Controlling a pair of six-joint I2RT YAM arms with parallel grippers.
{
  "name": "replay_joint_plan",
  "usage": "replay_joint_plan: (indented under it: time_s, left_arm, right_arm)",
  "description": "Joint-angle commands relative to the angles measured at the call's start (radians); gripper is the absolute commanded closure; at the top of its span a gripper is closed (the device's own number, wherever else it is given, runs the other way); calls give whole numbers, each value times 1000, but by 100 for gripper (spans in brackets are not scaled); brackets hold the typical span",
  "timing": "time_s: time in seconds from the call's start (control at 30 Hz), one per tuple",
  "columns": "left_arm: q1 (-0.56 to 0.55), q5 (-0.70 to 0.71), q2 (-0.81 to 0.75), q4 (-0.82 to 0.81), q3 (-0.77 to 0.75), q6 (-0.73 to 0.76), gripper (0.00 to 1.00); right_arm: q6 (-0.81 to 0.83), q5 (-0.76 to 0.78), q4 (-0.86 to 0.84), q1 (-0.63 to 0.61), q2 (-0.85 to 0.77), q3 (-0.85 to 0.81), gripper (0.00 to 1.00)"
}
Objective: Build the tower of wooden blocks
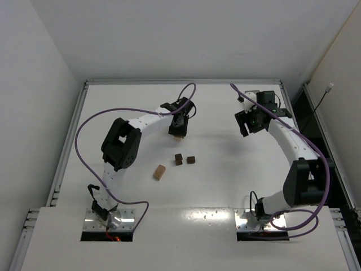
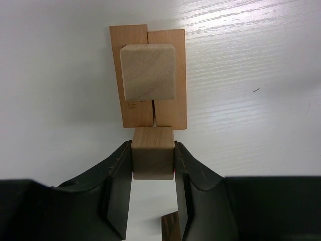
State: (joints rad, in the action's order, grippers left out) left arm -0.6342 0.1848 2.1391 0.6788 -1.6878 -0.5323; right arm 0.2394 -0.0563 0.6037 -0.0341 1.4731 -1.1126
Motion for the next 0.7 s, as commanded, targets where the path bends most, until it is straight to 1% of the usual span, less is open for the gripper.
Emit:
replay_joint_plan:
  time_s: [0.0,0.5,0.67]
  left_arm:
    - [2,18,-65,-7,-19,-14,100]
    - [-7,8,-110,-7,-38,-24,100]
    - [-7,18,-61,2,-72,-15,100]
  right_arm:
    - [1,-23,-25,5,0,-9,34]
    - [1,-23,-25,5,9,-9,34]
    - [1,-23,-25,5,9,-18,34]
